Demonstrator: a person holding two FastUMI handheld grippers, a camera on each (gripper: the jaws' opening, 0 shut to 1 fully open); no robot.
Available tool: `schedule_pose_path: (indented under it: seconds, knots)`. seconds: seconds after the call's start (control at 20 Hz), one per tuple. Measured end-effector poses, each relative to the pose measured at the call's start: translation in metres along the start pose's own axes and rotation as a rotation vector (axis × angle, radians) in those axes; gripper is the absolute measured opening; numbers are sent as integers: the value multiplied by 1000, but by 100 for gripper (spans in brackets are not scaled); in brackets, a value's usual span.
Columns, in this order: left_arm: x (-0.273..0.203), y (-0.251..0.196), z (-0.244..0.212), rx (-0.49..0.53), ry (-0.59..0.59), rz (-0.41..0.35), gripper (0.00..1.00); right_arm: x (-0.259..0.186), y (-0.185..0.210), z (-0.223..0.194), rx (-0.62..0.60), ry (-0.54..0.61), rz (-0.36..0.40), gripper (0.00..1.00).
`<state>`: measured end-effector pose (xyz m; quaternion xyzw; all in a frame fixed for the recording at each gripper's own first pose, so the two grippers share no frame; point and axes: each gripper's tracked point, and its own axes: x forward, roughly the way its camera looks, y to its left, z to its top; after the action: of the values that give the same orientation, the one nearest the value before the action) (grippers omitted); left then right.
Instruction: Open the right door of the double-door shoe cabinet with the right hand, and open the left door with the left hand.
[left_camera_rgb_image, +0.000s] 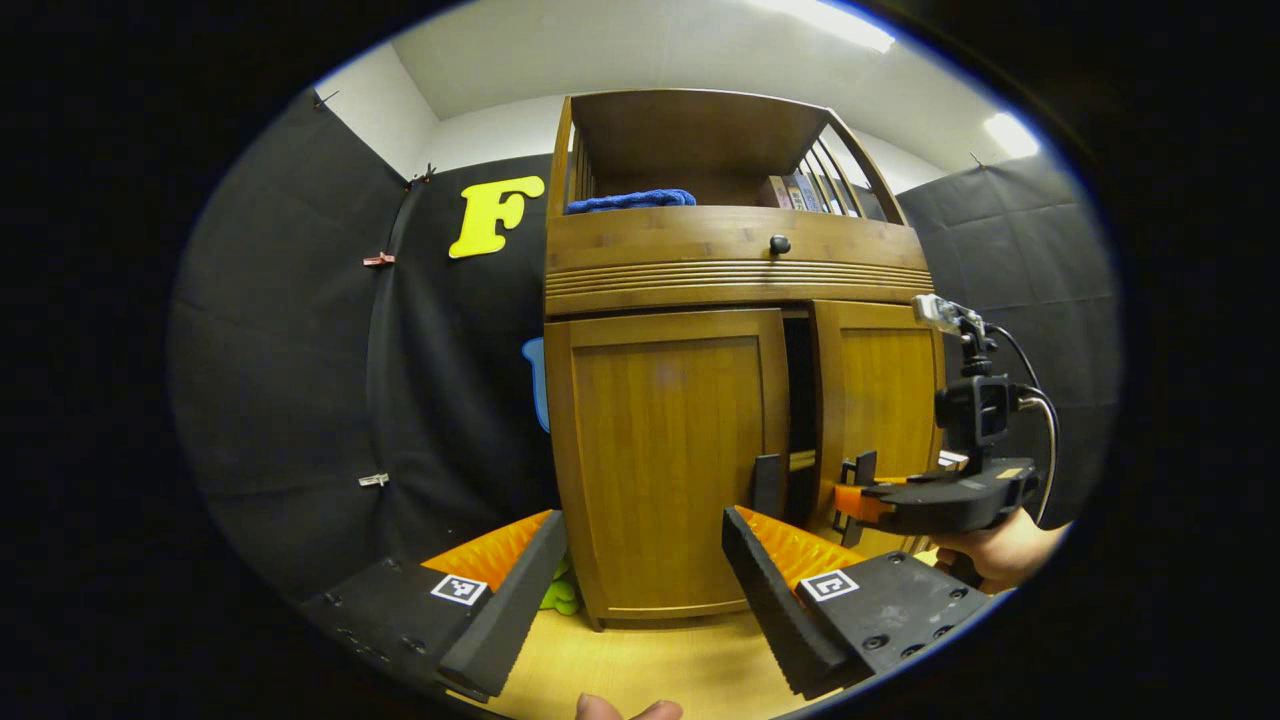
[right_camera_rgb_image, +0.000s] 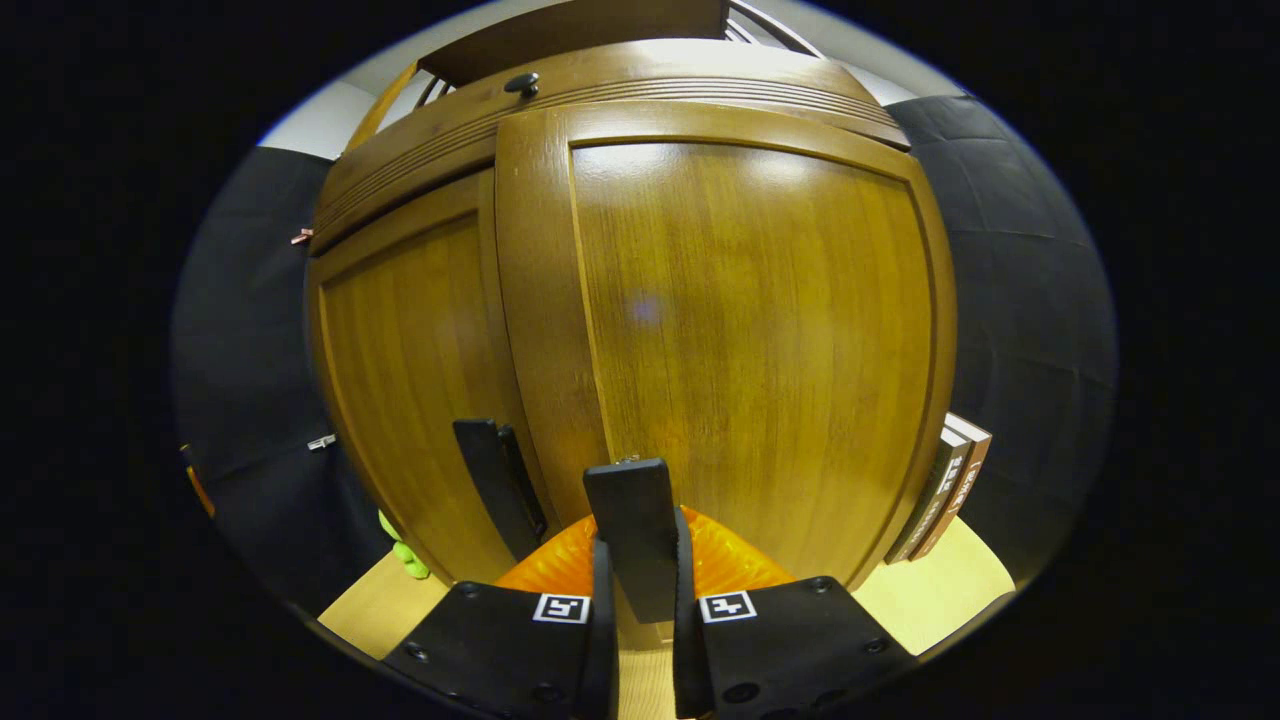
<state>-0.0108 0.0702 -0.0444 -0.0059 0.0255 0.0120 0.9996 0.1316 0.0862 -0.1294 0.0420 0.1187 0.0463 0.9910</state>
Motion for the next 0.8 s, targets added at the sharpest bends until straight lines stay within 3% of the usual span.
schedule_pose_path:
  seconds: [0.05, 0.55, 0.8]
  knots:
    - [0, -3, 1, -5, -1, 1, 100, -9, -3, -1, 5, 0, 7, 25]
    - [-12, -42, 13, 11, -14, 10, 98, -90, -48, -6, 24, 10, 56, 25]
    - [-8, -64, 18, 14, -23, 11, 96, -124, -83, -5, 28, 15, 37, 25]
